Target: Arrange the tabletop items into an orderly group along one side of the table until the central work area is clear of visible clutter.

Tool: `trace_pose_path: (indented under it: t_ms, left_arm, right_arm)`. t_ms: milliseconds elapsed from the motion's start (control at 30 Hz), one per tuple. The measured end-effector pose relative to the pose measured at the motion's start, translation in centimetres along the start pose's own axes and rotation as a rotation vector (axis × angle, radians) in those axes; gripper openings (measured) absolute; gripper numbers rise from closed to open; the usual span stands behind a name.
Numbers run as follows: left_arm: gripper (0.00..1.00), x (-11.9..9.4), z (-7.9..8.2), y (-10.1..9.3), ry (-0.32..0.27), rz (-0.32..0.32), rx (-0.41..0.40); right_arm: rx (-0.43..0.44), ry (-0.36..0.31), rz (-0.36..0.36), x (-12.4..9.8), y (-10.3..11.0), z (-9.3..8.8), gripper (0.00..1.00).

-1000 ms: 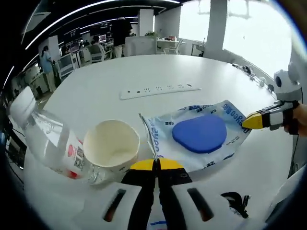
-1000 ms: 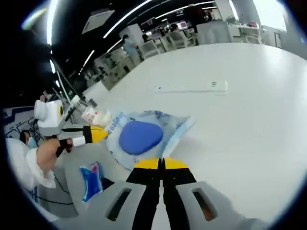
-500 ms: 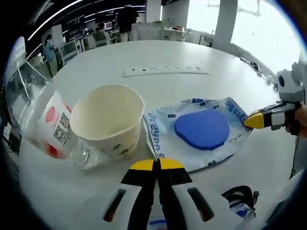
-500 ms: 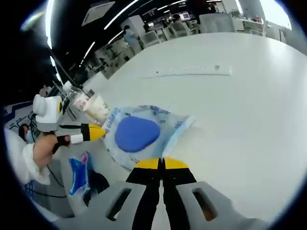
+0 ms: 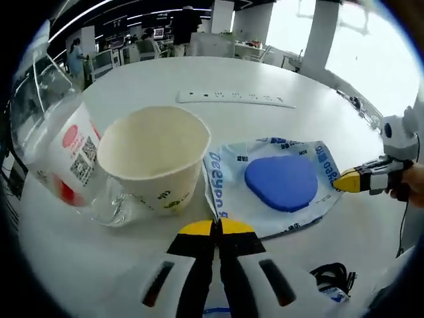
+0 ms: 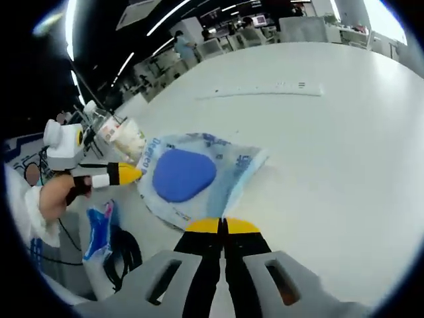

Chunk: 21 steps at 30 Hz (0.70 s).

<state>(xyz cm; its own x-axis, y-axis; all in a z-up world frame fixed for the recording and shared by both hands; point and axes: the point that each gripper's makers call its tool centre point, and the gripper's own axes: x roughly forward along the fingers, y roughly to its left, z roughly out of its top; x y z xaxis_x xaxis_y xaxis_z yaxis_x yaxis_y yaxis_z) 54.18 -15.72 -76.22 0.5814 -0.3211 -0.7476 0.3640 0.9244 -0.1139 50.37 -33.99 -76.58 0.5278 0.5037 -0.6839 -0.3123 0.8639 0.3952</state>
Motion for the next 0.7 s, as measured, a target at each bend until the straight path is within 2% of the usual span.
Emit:
trace_pose_path:
  t_ms: [200,267,300,367,400,467,533,600,700]
  left_arm:
    - [0.0,-0.1,-0.1,-0.1,-0.016,0.016,0.007]
    - [0.0,-0.1,-0.1,-0.2,-0.026,0.03,0.012]
    - [0.0,-0.1,-0.1,-0.2,-0.034,0.035,0.011]
    - [0.0,-0.1,-0.2,-0.1,-0.051,0.047,0.005]
    - [0.0,-0.1,-0.1,-0.2,-0.052,0.053,0.014]
    - [0.0,-0.1,0.0,-0.2,-0.044,0.06,0.025]
    - [0.0,-0.1,-0.1,-0.1,-0.04,0.063,0.035]
    - [0.0,-0.1,-0.1,0.0,-0.045,0.062,0.03]
    - [0.0,-0.1,-0.1,-0.1,-0.046,0.064,0.035]
  right_arm:
    - [0.011,-0.004,0.008,0.0,0.0,0.0,0.0]
    - [0.092,-0.014,0.023,0.0,0.0,0.1,0.0]
    - [0.093,-0.016,0.028,-0.1,-0.1,0.1,0.0]
    - [0.028,-0.026,0.012,-0.3,-0.1,0.2,0.0]
    - [-0.042,-0.036,-0.008,-0.6,-0.2,0.6,0.0]
    - [-0.068,-0.045,-0.015,-1.2,0.6,0.9,0.01]
    - [-0.099,-0.074,-0.021,-1.8,0.9,1.5,0.09]
    - [-0.148,-0.099,-0.033,-2.5,0.9,2.0,0.23]
    - [-0.162,-0.104,-0.036,-4.0,1.2,1.9,0.34]
